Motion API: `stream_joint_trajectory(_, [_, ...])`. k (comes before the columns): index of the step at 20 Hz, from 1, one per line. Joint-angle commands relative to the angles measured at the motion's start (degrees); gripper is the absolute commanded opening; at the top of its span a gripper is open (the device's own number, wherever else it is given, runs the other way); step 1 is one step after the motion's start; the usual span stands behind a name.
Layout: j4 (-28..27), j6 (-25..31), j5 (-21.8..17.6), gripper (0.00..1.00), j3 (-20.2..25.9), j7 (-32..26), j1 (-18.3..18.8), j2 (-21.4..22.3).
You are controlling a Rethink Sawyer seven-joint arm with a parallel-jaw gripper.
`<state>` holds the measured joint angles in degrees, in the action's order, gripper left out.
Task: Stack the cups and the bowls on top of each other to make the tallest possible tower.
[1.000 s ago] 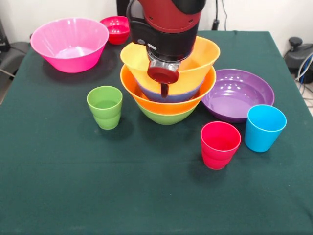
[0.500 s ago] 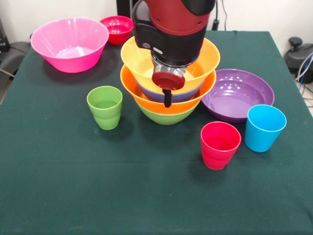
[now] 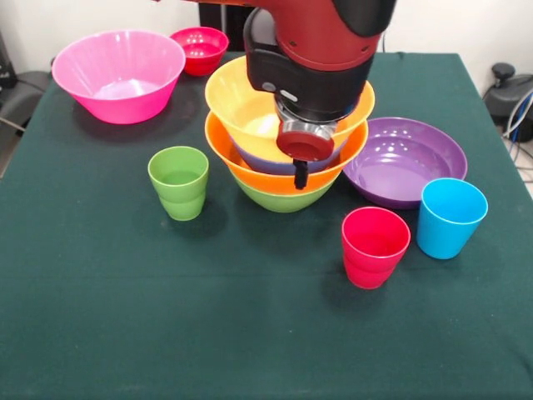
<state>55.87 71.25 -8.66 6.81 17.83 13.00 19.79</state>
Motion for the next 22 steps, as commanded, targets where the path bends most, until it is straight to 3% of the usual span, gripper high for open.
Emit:
stream_joint_trajectory(1, [-5.78,10.61,1.49,1.0,2.43,12.51,-1.91,-0.08])
stream_joint_trajectory(4, [-5.29,10.37,2.8,1.0,2.97,13.27,-1.84,0.32])
stream_joint_trajectory(10, [-1.47,-1.35,5.76,1.0,3.98,15.02,-1.54,-0.82])
stream_joint_trajectory(18, [4.05,-10.12,10.14,1.0,3.77,19.48,-3.02,-0.78])
stream_joint_trajectory(22, [7.9,-15.33,11.9,1.0,2.32,24.7,-5.07,-0.38])
